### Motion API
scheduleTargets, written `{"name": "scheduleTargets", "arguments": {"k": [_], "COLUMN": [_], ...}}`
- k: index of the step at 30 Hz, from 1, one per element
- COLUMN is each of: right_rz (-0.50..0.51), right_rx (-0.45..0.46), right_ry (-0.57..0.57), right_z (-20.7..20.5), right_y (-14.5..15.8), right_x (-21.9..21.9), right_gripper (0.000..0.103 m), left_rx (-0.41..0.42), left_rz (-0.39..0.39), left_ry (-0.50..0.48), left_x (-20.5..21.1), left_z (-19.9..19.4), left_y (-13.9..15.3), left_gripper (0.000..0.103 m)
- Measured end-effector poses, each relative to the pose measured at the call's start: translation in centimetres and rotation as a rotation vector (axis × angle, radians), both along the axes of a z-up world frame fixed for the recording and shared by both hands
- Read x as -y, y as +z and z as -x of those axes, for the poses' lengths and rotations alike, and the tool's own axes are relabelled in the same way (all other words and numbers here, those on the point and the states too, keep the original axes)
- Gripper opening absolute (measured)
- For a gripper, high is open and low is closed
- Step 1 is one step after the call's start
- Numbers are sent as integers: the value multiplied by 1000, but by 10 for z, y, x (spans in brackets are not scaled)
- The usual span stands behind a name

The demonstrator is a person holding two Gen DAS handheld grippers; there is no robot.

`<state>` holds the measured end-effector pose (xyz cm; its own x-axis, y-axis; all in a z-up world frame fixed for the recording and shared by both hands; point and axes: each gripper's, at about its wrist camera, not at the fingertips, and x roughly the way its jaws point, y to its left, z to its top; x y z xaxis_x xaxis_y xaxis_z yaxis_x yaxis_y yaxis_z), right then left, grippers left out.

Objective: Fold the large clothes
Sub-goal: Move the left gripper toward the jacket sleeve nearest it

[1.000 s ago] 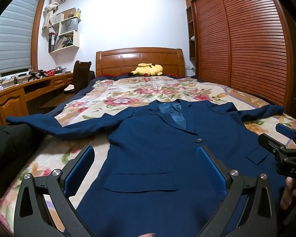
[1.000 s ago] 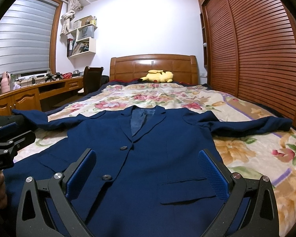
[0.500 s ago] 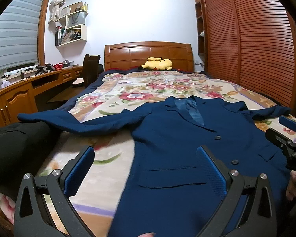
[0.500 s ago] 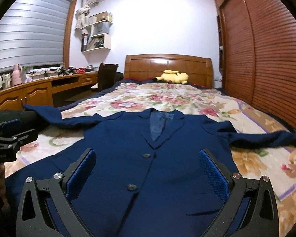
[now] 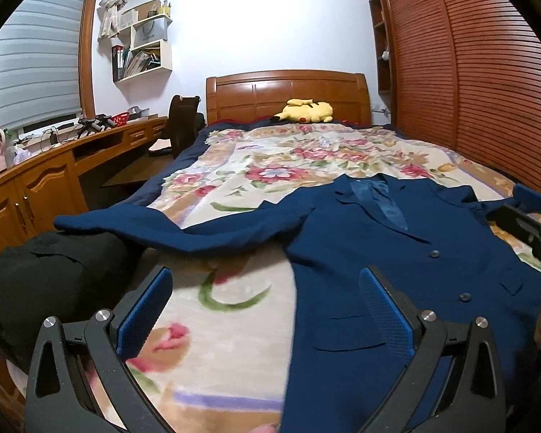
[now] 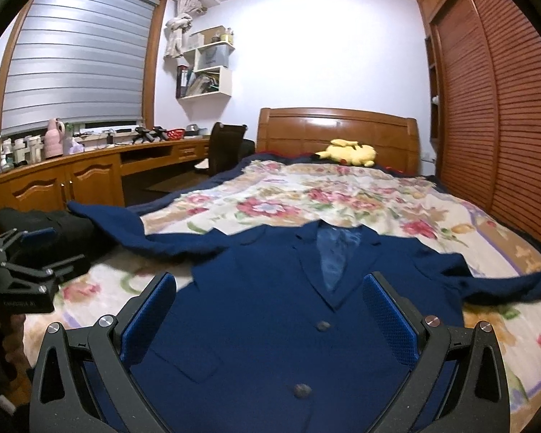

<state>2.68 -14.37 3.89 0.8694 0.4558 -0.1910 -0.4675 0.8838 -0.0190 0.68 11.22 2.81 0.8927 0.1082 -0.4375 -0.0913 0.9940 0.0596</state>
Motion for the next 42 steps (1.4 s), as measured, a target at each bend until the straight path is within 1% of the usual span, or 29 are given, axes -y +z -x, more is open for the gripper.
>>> {"name": "scheduleTargets", "arguments": {"k": [7, 11, 18, 24, 26, 28, 33, 34, 35, 36, 39, 42], "right_rz": [-22, -25, 7, 34, 42, 50, 59, 60, 61, 63, 73, 82], "right_rx": [1, -11, -43, -75, -80, -78, -90, -94, -98, -102, -104, -106], "right_ry": [57, 75, 85, 80, 81, 81, 80, 80, 82, 82, 83, 90], "right_z": [-24, -35, -55, -73, -76, -77, -68, -69, -69, -67, -66, -66], "right_y": [2, -4, -23, -31, -31, -26, -16, -15, -15, -15, -14, -14], "right_x": [-10, -10, 3, 4, 5, -4, -22, -23, -24, -24, -26, -29], "right_gripper": [103, 103, 103, 103, 103, 103, 103, 103, 103, 103, 103, 103], "left_rx": [-20, -40, -93, -131, -146, -162, -212, -229, -241, -250, -269, -297], "left_rz": [4, -21, -36, -44, -36, -20, 64, 75, 86, 101, 132, 166], "left_ry": [-2, 13, 30, 37, 42, 49, 72, 81, 87, 92, 123, 169], "left_x": [-18, -24, -42, -57, -64, -71, -97, -102, -107, -112, -125, -138], "left_z": [-10, -22, -49, -70, -80, -90, -116, -122, -126, -129, -135, -142], "left_y": [3, 1, -5, -7, -8, -9, -10, -12, -14, -16, -20, -26], "left_gripper": [103, 103, 103, 103, 103, 103, 103, 102, 96, 87, 74, 74]}}
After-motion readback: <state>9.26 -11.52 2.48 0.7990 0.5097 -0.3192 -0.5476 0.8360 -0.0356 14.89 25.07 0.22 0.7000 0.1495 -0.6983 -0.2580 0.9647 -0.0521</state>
